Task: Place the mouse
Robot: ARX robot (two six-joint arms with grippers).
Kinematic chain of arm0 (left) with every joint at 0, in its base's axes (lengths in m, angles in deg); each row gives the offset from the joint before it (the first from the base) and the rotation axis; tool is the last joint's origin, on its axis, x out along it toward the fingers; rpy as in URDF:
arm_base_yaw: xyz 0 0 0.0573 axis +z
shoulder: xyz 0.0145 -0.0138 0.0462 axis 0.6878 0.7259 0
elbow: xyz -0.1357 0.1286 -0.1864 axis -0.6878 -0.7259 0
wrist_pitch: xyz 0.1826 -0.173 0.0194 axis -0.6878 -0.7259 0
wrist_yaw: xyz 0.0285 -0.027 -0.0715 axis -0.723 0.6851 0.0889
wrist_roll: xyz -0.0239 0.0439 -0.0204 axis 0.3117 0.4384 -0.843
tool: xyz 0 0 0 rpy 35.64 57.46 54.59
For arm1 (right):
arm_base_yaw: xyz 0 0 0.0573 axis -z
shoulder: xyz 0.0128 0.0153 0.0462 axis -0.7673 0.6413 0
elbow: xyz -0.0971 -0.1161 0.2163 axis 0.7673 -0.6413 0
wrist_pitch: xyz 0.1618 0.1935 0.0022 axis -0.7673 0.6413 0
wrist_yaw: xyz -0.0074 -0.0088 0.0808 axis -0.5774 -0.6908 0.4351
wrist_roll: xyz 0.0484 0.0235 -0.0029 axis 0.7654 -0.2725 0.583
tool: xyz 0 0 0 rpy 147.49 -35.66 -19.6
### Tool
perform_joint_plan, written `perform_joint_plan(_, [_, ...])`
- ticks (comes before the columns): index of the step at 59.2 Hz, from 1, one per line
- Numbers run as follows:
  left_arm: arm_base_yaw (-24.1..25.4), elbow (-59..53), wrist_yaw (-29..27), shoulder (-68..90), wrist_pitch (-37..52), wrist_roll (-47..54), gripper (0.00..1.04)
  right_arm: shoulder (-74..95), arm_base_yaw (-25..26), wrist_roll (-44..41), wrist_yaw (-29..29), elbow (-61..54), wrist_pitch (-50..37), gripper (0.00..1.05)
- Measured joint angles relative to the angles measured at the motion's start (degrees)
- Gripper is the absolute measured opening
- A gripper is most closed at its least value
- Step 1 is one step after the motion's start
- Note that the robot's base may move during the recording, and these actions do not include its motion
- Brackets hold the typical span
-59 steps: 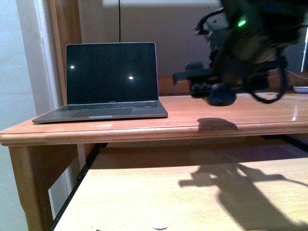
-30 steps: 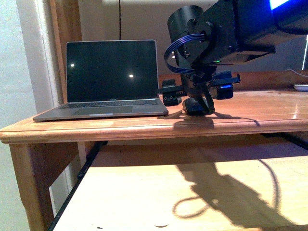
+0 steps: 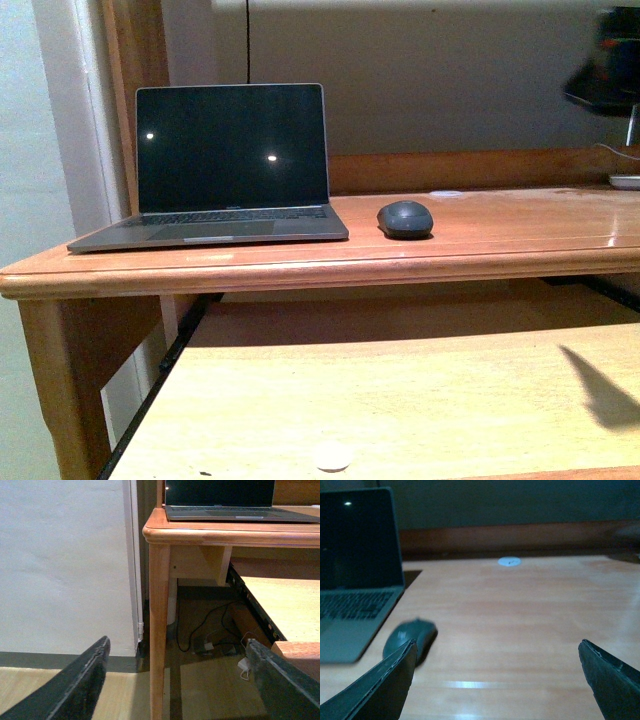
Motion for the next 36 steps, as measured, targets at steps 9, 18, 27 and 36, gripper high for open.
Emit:
perform_joint_plan(9, [0.0,0.0,0.0,0.0,0.0,0.0,0.96,-14.1,14.0,-4.7,20.3,-21.4,0.2,0.97])
perform_joint_plan(18, [0.0,0.0,0.0,0.0,0.0,0.0,0.97,-25.0,30.8,-20.8,42.9,-37.7,13.3,0.97])
perform_joint_plan(27, [0.0,0.0,0.0,0.0,0.0,0.0,0.97,-26.4,30.7,-33.2,43.6,-42.1,19.9,0.97])
perform_joint_plan(36, [0.0,0.0,0.0,0.0,0.0,0.0,0.97,-23.5,21.1,-33.6,35.9,-44.8,10.1,0.97])
